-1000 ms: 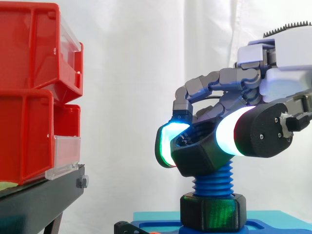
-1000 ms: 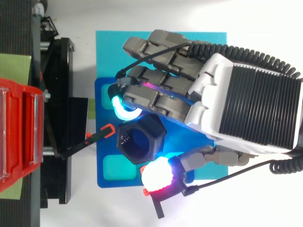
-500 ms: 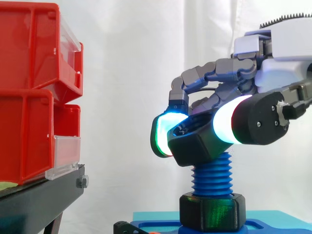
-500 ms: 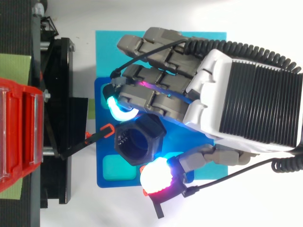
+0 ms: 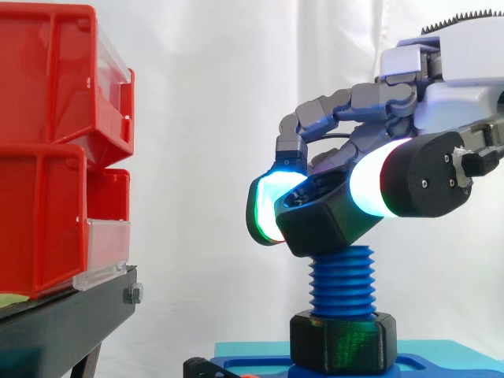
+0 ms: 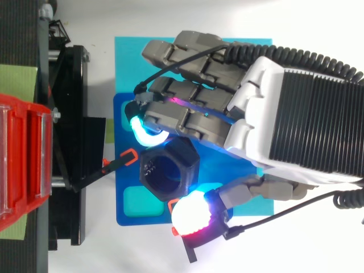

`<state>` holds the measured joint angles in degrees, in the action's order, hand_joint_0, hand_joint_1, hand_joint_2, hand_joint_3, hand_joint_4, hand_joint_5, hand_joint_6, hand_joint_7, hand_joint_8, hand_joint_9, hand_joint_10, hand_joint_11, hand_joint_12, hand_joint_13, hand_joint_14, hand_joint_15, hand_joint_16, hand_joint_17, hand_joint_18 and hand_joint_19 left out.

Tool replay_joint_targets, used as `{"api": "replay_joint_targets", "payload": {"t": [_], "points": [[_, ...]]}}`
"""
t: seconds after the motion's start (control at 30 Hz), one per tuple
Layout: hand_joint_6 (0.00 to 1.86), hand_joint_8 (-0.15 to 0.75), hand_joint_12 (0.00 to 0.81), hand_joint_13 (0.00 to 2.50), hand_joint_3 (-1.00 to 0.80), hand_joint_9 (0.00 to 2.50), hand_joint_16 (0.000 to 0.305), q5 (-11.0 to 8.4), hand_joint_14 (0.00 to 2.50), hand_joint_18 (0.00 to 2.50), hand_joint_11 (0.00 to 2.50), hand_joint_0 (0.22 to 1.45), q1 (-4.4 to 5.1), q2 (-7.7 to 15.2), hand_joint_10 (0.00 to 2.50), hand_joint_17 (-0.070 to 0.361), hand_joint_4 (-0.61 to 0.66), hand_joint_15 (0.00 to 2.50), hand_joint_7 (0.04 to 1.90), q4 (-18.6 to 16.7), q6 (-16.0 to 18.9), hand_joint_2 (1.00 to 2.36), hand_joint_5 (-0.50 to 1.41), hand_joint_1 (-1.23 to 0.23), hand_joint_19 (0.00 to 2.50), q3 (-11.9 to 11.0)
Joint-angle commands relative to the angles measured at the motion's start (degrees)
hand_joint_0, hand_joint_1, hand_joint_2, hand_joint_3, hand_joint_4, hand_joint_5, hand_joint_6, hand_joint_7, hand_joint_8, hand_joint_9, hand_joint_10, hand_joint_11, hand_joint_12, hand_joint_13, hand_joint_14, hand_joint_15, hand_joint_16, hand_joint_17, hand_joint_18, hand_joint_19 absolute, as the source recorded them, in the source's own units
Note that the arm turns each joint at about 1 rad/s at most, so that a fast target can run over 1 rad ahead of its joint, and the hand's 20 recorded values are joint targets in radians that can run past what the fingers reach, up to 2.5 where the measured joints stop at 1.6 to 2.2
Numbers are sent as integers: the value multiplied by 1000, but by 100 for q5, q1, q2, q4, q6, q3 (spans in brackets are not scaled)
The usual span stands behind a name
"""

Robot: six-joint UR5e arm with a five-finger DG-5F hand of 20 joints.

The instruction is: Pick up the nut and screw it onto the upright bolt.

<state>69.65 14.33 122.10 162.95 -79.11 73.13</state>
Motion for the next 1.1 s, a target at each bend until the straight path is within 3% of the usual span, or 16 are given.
{"api": "replay_joint_targets", "payload": {"t": [0.0,0.37,0.77,1.07], "points": [[543,317,363,544,-500,553,46,23,0,512,171,532,0,-11,6,103,296,8,1269,26,1,1000,-175,-523,77,0],[543,317,362,548,-500,553,46,49,0,515,170,532,0,-2,5,103,290,10,1266,184,1,1000,-176,-523,81,9],[543,317,363,550,-500,553,46,49,1,519,170,532,-79,6,6,103,290,11,1265,211,62,1000,-176,-522,79,18],[544,317,362,551,-500,549,46,67,0,518,176,532,-88,6,6,103,288,15,1264,105,97,1000,-176,-522,84,167]]}}
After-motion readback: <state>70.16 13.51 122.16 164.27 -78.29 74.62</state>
